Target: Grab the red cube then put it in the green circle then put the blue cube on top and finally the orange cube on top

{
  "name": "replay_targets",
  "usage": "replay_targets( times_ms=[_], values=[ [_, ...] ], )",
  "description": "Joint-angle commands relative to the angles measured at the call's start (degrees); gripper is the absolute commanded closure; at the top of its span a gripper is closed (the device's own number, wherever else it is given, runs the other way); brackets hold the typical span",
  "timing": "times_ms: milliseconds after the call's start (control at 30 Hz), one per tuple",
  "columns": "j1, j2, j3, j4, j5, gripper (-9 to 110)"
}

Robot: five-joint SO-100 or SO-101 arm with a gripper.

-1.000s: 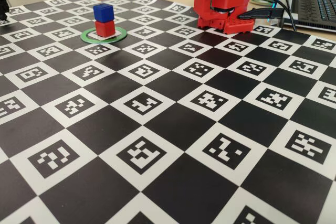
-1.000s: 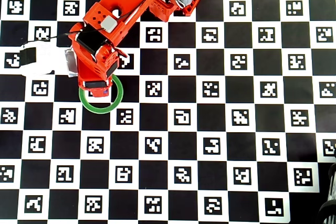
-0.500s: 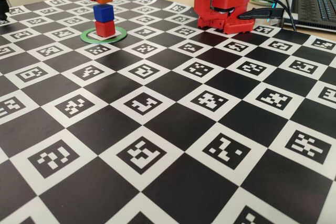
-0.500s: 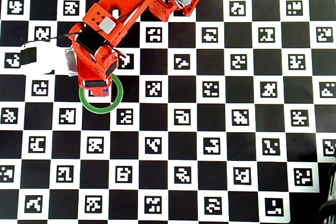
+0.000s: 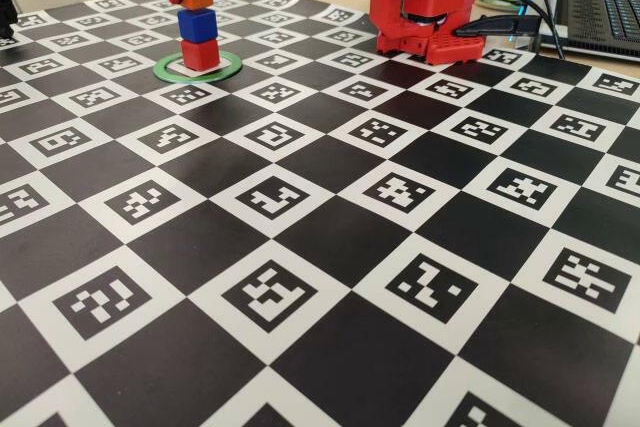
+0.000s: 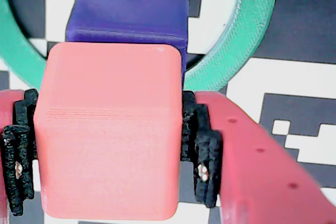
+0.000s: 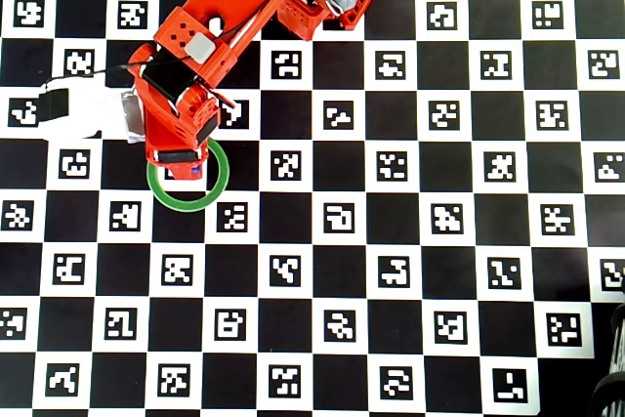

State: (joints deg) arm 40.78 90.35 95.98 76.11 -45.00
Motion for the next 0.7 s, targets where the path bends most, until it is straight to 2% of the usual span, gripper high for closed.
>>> replay_targets(
  times_ms=[0, 667],
  values=[
    [0.3, 5.6, 0.0, -1.0, 0.0, 93],
    [0.4, 5.6, 1.6, -1.8, -0.1, 92]
  ],
)
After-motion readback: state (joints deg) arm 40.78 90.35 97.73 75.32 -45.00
